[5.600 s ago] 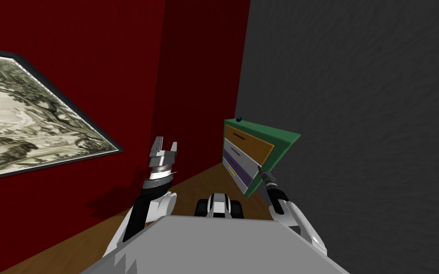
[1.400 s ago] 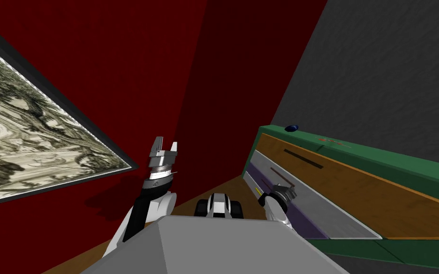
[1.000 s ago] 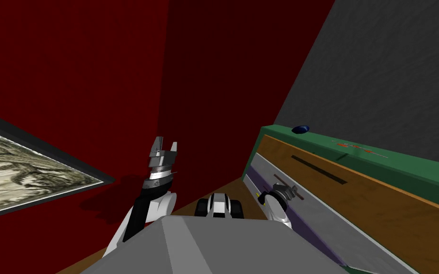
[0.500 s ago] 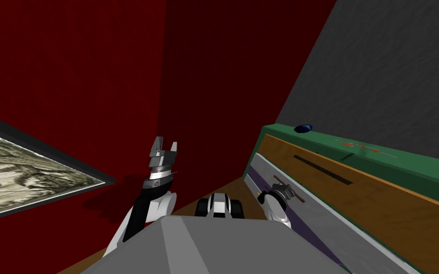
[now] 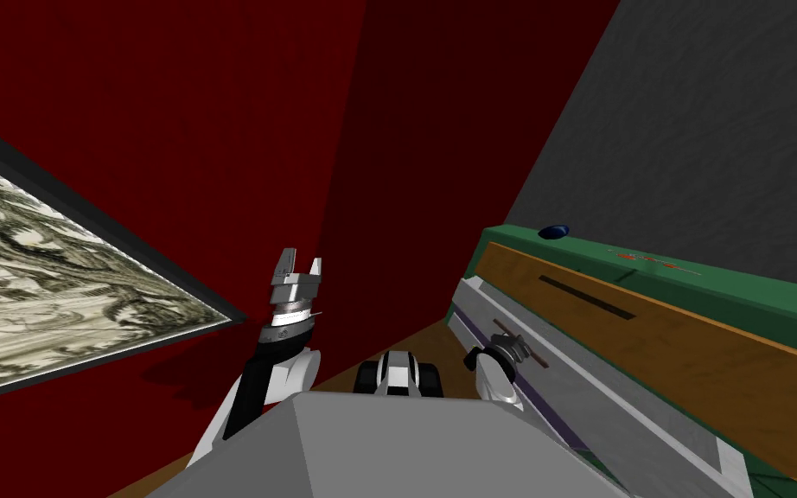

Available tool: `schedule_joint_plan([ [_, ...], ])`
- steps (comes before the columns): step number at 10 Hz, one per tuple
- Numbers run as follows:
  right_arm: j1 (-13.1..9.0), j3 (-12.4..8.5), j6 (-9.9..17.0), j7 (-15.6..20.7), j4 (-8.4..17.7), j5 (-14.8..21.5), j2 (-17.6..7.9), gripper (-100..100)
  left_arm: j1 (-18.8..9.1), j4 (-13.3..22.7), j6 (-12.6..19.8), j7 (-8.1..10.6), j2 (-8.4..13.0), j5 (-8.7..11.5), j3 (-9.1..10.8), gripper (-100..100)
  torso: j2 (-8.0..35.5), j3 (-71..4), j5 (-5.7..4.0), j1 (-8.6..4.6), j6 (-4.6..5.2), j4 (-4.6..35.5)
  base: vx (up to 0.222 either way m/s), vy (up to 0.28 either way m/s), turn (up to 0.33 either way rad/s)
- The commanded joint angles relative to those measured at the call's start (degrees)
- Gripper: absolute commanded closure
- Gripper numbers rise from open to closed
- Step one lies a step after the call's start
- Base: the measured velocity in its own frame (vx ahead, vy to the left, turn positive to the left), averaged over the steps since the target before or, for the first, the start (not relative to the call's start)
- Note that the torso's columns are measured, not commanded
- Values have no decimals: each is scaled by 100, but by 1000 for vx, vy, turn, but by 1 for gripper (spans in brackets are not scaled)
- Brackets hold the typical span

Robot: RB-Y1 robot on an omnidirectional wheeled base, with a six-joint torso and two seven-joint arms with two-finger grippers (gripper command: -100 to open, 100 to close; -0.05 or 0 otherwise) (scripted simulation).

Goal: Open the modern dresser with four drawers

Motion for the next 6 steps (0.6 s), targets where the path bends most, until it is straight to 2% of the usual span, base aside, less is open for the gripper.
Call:
schedule_joint_plan([
  [1,-22,-19,-35,209,-147,-57,88,-100,0,0,0,0,0,0,0,0,-6,-2,4,11,-2,3,-39,97,-59],
  [3,-85,-78,-144,563,-364,-216,183,-100,1,0,0,0,2,0,2,0,-40,-24,-15,-72,-1,-10,-9,-26,-66],
  [6,-180,-166,-308,1108,-690,-455,327,-100,2,0,0,0,2,0,2,0,-21,-12,-4,-14,-2,-7,-8,-27,-58],
])
